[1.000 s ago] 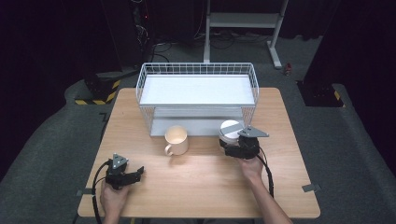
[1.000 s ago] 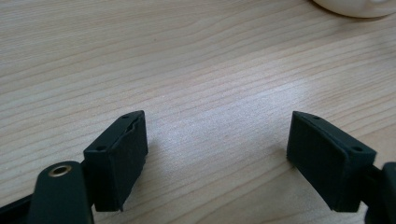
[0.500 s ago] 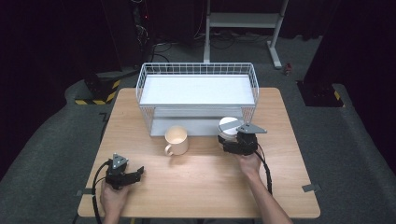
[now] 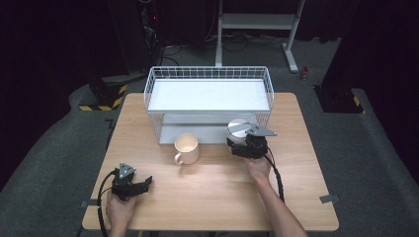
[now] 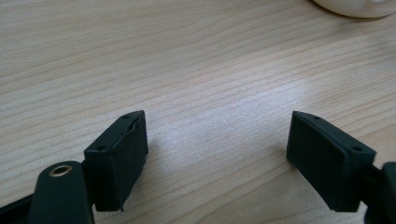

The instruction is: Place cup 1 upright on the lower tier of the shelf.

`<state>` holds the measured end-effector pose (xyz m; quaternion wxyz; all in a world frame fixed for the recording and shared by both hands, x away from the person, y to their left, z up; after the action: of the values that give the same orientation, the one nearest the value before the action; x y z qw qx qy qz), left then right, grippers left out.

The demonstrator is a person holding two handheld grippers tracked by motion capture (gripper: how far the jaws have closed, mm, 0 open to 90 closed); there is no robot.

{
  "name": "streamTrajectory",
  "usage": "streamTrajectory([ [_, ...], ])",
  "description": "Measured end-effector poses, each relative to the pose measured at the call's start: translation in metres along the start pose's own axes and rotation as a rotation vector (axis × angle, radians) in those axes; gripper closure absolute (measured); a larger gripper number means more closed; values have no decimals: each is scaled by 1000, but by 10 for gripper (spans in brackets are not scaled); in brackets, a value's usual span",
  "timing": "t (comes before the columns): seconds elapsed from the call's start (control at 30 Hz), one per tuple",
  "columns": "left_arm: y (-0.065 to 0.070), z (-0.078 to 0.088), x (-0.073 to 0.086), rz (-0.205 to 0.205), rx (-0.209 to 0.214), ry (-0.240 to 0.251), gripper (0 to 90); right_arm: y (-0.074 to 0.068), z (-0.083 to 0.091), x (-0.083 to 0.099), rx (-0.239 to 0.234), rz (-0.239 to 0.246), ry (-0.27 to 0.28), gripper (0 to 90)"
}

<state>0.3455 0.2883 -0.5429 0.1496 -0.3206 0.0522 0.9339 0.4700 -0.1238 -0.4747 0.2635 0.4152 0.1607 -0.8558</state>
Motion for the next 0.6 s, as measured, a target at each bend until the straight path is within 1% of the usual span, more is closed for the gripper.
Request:
streamTrajectory([
  [0.1, 0, 0, 0, 0, 0, 0, 210, 2, -3, -1, 7, -3, -7, 189],
  [0.13, 0, 0, 0, 0, 0, 0, 210, 2, -6, -1, 15, -2, -16, 189],
  [0.27, 0, 0, 0, 0, 0, 0, 210, 3, -12, -3, 33, 0, -24, 188],
  [0.47, 0, 0, 0, 0, 0, 0, 210, 6, -16, -8, 48, -11, -15, 188],
  [0.6, 0, 0, 0, 0, 0, 0, 210, 9, -21, -9, 58, -19, -25, 188],
])
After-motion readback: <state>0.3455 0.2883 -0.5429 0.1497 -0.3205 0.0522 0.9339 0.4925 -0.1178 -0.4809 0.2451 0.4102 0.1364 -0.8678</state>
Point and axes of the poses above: each handheld gripper's, and its own axes: z roughly backward along the jaws, x roughly out of its underside, y roughly to its right, the point moved 2 cm from there along -z, roughly forward along the jaws, and after that the axes turned 10 degrees about -y, right-handed, at the moved point
